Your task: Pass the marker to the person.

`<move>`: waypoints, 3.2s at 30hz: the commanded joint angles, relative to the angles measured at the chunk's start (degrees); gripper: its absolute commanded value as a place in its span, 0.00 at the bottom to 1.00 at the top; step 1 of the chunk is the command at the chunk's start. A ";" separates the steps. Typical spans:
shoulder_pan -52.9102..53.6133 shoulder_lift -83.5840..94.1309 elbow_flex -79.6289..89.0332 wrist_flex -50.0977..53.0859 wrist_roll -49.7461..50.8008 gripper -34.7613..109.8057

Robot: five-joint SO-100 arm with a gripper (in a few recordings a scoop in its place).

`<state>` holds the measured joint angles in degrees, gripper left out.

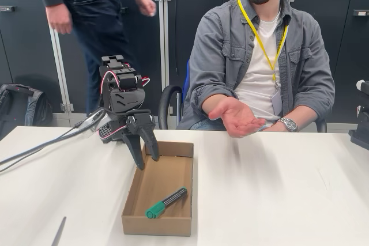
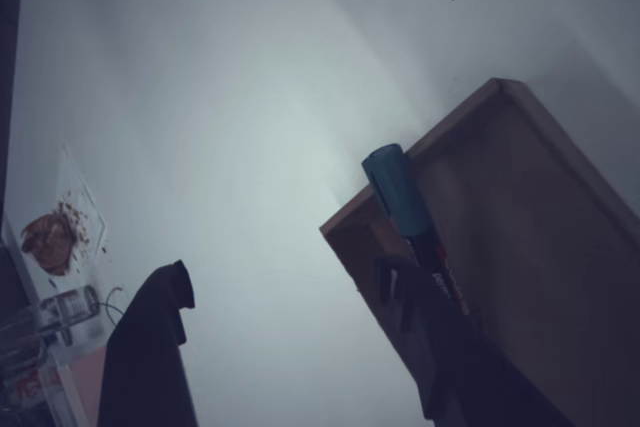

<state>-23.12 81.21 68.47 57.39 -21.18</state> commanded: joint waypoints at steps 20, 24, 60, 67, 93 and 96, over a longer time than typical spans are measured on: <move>-3.25 3.08 15.21 8.17 15.91 0.53; -2.81 1.41 15.56 1.41 9.84 0.52; -7.65 -10.81 7.82 -16.52 14.33 0.52; -7.12 -11.25 6.33 -13.10 15.03 0.52; -7.65 -10.02 16.26 7.65 47.90 0.53; -4.48 -7.91 17.67 5.62 55.02 0.53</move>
<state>-30.41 69.61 85.87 63.54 28.30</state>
